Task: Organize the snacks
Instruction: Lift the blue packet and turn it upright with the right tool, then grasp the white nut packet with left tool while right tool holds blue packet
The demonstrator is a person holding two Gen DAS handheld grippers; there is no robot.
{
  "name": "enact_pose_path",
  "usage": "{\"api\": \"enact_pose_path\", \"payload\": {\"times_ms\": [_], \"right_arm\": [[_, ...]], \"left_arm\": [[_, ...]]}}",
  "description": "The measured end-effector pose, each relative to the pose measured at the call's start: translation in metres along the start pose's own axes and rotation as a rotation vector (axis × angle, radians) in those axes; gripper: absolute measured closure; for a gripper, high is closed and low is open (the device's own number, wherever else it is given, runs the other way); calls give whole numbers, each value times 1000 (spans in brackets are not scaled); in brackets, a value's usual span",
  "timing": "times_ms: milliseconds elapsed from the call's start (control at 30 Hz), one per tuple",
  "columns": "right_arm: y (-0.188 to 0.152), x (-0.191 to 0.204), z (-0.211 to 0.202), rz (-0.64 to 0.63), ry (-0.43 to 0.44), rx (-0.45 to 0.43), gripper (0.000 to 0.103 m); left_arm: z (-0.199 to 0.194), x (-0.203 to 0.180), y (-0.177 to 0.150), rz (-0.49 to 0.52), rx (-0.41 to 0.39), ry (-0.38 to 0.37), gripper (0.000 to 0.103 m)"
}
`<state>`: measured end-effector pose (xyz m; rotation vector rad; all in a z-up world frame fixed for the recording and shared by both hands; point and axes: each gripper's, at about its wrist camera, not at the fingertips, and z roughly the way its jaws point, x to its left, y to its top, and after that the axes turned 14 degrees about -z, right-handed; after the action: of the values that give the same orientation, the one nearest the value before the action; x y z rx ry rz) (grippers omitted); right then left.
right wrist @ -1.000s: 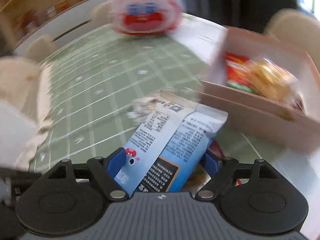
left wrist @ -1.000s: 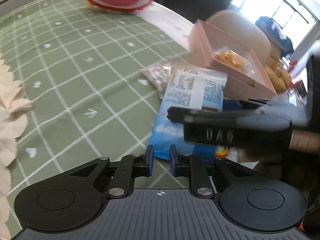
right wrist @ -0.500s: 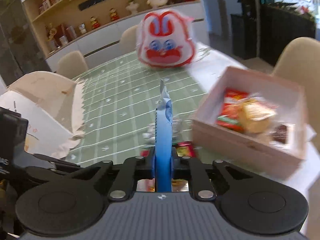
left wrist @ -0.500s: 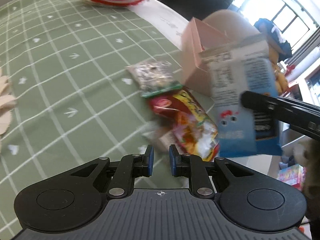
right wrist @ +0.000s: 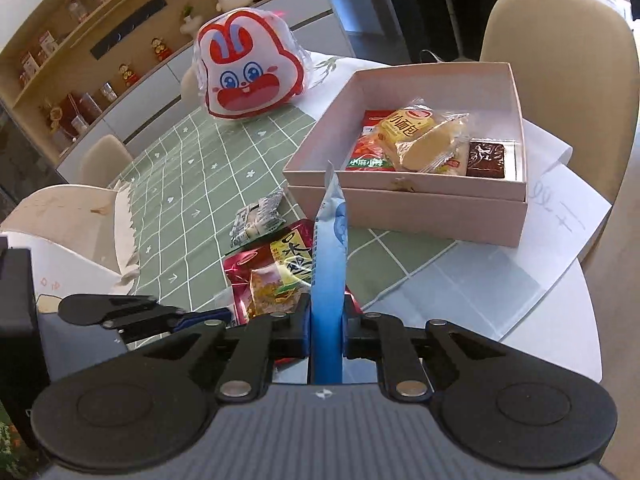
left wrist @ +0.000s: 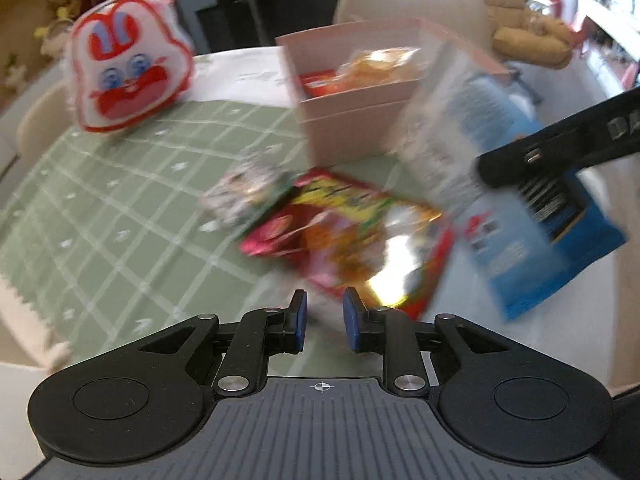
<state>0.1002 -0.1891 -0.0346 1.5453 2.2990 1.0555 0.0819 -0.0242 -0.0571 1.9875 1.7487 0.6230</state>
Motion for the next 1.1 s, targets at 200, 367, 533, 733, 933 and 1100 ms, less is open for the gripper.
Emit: {"api": "enact_pose_path", "payload": {"times_ms": [200,367,533,733,933,1100], "right_arm": [[3,6,-1,-28,10,-17,89],[11,16,10,-73,-7,-17,89],[13,19,18,-88,-28,0,89],[9,17,18,-75,-51,-1,89],[10,12,23,-57,-34,11,89],[7,11,30,-47,-23,38,88]], "left_arm": [[4,82,33,-423,53,-209,80],[19,89,99,-521,-79,-260,79],[51,44,110,-241,-49,-154,76],[44,56,58,-44,-83,-27,71],[34,107,55,-286,-66,-63,72],[47,104,67,-296,-12,-98,70]]}}
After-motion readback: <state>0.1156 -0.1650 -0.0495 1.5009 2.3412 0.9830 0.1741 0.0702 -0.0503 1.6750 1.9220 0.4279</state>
